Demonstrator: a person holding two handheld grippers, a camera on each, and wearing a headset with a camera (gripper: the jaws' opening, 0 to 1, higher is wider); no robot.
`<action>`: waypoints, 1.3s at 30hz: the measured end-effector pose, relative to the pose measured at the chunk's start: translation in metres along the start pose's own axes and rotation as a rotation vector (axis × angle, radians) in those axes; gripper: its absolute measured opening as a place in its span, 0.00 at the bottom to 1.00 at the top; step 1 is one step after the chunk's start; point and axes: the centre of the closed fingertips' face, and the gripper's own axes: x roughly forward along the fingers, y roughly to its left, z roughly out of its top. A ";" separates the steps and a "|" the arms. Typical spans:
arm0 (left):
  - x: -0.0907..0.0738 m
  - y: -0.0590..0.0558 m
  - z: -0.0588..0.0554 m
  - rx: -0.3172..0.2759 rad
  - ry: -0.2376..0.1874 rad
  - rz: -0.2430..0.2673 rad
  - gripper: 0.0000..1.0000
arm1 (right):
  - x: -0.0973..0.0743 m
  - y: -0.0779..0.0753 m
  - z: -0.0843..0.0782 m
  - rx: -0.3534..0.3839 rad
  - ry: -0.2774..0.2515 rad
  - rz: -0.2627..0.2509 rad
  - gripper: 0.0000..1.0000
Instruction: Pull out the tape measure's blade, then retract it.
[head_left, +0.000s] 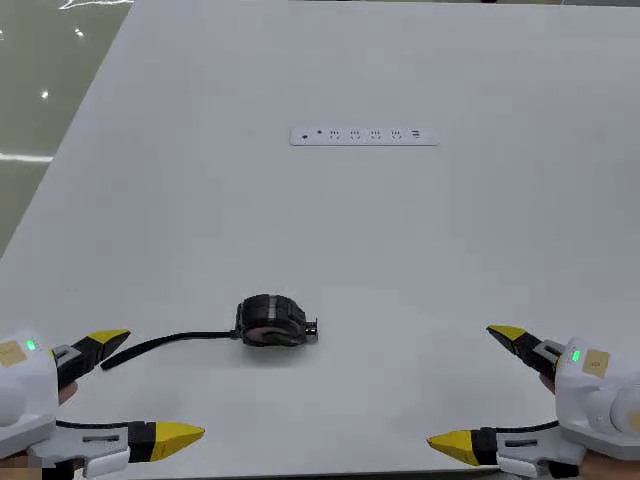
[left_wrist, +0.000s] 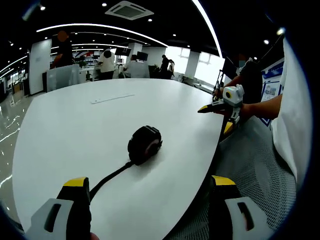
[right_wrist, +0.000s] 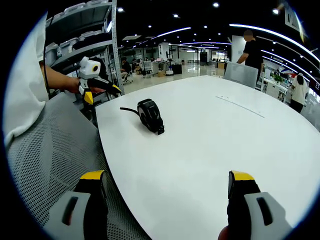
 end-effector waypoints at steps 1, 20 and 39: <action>0.001 0.001 0.001 0.006 0.004 -0.005 0.97 | 0.001 0.000 0.000 -0.005 0.003 0.004 0.97; 0.026 0.005 0.008 0.155 0.106 -0.095 0.94 | 0.011 0.003 -0.003 -0.076 0.070 0.071 0.97; 0.050 0.009 0.009 0.301 0.231 -0.164 0.91 | 0.022 0.002 0.001 -0.132 0.123 0.137 0.95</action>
